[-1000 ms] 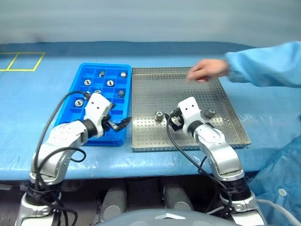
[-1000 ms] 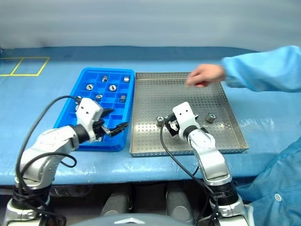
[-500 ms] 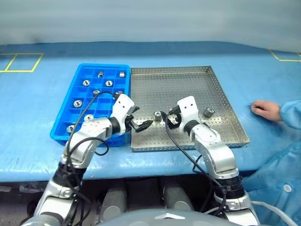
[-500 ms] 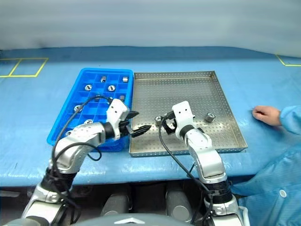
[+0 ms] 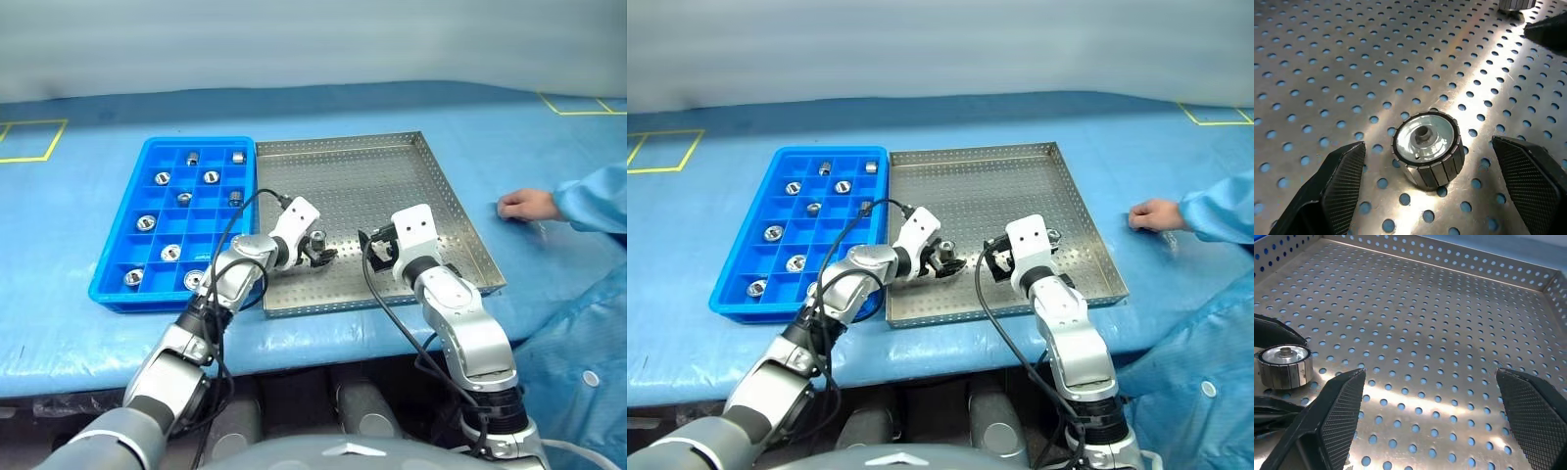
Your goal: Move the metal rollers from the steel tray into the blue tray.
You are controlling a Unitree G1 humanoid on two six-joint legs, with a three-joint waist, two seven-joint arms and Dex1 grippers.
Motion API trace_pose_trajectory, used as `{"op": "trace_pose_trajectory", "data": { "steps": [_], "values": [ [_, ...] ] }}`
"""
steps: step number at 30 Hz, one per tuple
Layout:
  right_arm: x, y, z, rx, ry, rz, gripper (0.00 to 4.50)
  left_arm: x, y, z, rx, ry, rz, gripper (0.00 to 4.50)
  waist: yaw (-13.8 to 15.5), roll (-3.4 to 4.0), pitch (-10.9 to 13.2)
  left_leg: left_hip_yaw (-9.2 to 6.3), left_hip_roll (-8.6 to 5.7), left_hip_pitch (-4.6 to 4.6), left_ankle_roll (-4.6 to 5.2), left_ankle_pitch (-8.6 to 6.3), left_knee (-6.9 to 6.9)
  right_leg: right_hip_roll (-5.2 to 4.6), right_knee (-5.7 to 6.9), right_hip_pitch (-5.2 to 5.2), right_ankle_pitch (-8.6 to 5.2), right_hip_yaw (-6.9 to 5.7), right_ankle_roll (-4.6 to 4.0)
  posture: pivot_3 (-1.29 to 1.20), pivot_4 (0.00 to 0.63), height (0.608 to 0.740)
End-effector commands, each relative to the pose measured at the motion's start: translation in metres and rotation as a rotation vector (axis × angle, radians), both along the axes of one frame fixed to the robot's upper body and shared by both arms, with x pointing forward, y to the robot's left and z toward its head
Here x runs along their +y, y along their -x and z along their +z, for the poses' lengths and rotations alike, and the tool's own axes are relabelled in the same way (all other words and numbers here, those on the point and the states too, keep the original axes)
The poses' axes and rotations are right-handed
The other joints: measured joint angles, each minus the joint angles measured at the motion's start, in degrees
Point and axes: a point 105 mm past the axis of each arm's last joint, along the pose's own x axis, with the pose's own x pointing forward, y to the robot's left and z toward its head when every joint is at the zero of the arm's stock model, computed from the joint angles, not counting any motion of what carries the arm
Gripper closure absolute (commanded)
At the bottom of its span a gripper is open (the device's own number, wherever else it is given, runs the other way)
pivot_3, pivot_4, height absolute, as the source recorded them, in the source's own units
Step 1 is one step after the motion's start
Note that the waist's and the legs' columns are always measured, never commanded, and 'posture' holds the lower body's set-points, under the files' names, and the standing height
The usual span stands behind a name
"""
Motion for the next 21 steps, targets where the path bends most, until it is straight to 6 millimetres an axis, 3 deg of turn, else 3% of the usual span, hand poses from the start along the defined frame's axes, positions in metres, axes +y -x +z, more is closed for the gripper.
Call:
{"op": "trace_pose_trajectory", "data": {
  "steps": [1, 4, 9, 21],
  "values": [
    [-0.002, 0.002, 0.012, -0.048, -0.001, -0.014, 0.00, -0.006, -0.004, 0.008, -0.043, 0.011, -0.009, 0.01, -0.40, 0.00, 0.00, 0.00, 0.00, 0.00, 0.00, 0.00, 0.00, 0.00, 0.00, 0.00, 0.00, 0.01, 0.00, -0.17, 0.150, 0.740],
    [-0.004, 0.002, 0.011, -0.043, 0.001, -0.019, 0.00, -0.004, -0.006, 0.009, -0.049, 0.024, 0.006, 0.58, -0.91, 0.00, 0.00, 0.00, 0.00, 0.00, 0.00, 0.00, 0.00, 0.00, 0.01, 0.00, 0.00, 0.02, 0.01, -0.17, 0.150, 0.740],
    [-0.003, 0.000, 0.012, -0.044, 0.002, -0.017, 0.00, 0.006, -0.006, 0.011, -0.055, 0.019, 0.040, 2.26, -1.31, 0.00, 0.00, 0.00, 0.00, 0.00, 0.00, 0.00, 0.00, 0.00, 0.00, 0.00, 0.01, 0.02, 0.01, -0.14, 0.150, 0.740],
    [0.012, -0.004, 0.007, -0.026, 0.003, 0.048, 0.00, 0.006, 0.003, 0.027, -0.096, 0.102, 0.026, 2.26, -0.48, 0.00, 0.00, -0.01, -0.01, 0.00, 0.00, 0.00, 0.00, 0.00, 0.01, 0.00, 0.02, 0.03, 0.03, -0.11, 0.150, 0.740]
  ]
}}
